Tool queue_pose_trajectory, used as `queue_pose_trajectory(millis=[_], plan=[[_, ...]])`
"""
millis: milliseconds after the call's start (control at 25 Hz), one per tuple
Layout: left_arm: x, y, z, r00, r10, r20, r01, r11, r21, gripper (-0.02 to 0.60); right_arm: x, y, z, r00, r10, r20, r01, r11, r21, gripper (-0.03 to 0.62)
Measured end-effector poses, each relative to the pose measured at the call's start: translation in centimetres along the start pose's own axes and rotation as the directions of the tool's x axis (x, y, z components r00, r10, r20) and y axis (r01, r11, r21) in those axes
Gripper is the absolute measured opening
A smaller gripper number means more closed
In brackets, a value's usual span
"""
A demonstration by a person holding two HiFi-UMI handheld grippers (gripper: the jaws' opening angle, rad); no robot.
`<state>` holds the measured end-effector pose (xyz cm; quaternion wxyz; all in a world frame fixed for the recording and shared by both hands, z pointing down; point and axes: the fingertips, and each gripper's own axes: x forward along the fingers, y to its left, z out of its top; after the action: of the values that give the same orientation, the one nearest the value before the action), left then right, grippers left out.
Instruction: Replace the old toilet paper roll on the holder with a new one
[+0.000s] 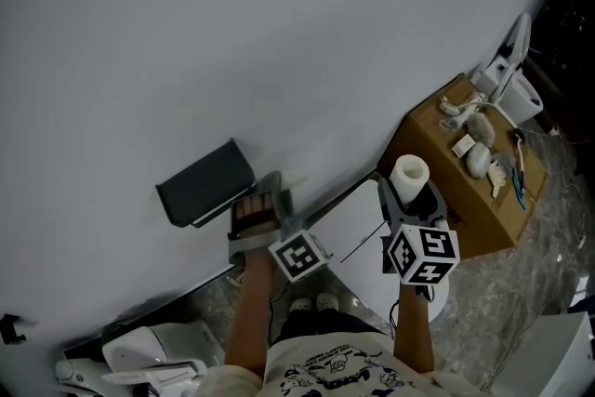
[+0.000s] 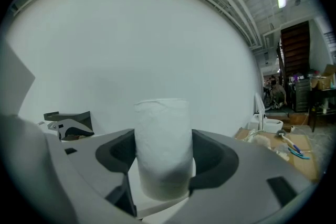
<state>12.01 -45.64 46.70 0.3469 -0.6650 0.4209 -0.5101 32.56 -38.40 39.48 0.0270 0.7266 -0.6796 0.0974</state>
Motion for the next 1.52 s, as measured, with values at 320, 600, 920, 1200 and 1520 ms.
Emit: queue_pose_trajectory(millis=[320,600,920,1200,1520], plan=[[-2.2,1.7,3.7,0.982,0.003,0.189,0.044,0.969,-0.242,0.189,-0.1,-0.9,-0.1,1.0,-0.008,0.002,0.008,1.0,0.012,0.317],[-5.4,4.3,3.9,0.926,0.039,0.376,0.192,0.807,-0.558,0.189,0.5,0.9,0.2,0.999,0.042,0.011,-0.042,0.999,0.016,0.316],[-9.4,9.3,1.2,0.82,0.226,0.526,0.371,0.489,-0.789,0.189,1.2,3.3,0.2,0.994,0.106,0.013,-0.106,0.994,0.019,0.317],[-10.9,11.1,-3.8,0.817,0.356,0.454,0.357,0.306,-0.883,0.189,1.4,5.3,0.2,0.988,0.153,0.017,-0.154,0.988,0.028,0.318],[-12.3,12.0,-6.5,0.838,0.39,0.383,0.279,0.296,-0.913,0.189,1.7,7.9,-0.2,0.978,0.21,0.008,-0.21,0.978,0.01,0.318]])
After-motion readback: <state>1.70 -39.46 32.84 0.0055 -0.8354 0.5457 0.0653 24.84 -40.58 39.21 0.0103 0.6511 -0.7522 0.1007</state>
